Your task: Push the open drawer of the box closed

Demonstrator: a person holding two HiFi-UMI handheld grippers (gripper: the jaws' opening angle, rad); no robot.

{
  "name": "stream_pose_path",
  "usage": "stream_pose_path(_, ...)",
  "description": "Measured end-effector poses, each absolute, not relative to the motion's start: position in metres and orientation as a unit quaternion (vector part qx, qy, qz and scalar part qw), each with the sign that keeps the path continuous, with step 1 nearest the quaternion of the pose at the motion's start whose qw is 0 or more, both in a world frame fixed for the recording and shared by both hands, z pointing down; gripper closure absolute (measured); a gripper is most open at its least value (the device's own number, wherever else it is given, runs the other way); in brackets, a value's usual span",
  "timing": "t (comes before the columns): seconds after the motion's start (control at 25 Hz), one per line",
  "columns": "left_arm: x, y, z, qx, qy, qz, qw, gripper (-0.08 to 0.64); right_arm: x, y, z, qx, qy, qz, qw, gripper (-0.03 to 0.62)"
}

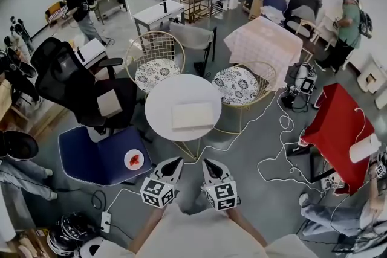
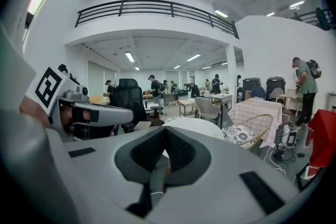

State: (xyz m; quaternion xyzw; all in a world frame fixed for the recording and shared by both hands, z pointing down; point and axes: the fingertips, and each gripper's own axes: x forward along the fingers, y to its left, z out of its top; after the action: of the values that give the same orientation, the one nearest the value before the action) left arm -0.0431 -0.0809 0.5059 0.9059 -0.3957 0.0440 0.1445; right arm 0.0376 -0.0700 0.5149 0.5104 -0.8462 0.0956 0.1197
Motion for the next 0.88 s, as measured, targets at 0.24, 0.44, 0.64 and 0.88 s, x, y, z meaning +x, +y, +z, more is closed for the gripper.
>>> stream_pose_path(0.24,-0.056,-0.034,0.515,0.907,-0.392,0.041,0.149,0.548,0.021,-0.029,0.522,0.515,-0.843,0.095,0.121,0.577)
stream_pose_path(0.44,-0.061,-0.014,0.514,0.908,-0.392,0.036,0.143,0.548,0.015,-0.008,0.524,0.514,-0.844,0.092,0.123,0.577)
stream_pose_path(0.64,-0.060,-0.004,0.512,0.909,-0.391,0.038,0.139,0.548,0.015,0.001,0.517,0.516,-0.844,0.084,0.116,0.577)
stream_pose_path(0.88,-0.063,0.010,0.517,0.910,-0.390,0.034,0.140,0.548,0.013,0.013,0.522,0.518,-0.843,0.080,0.120,0.577)
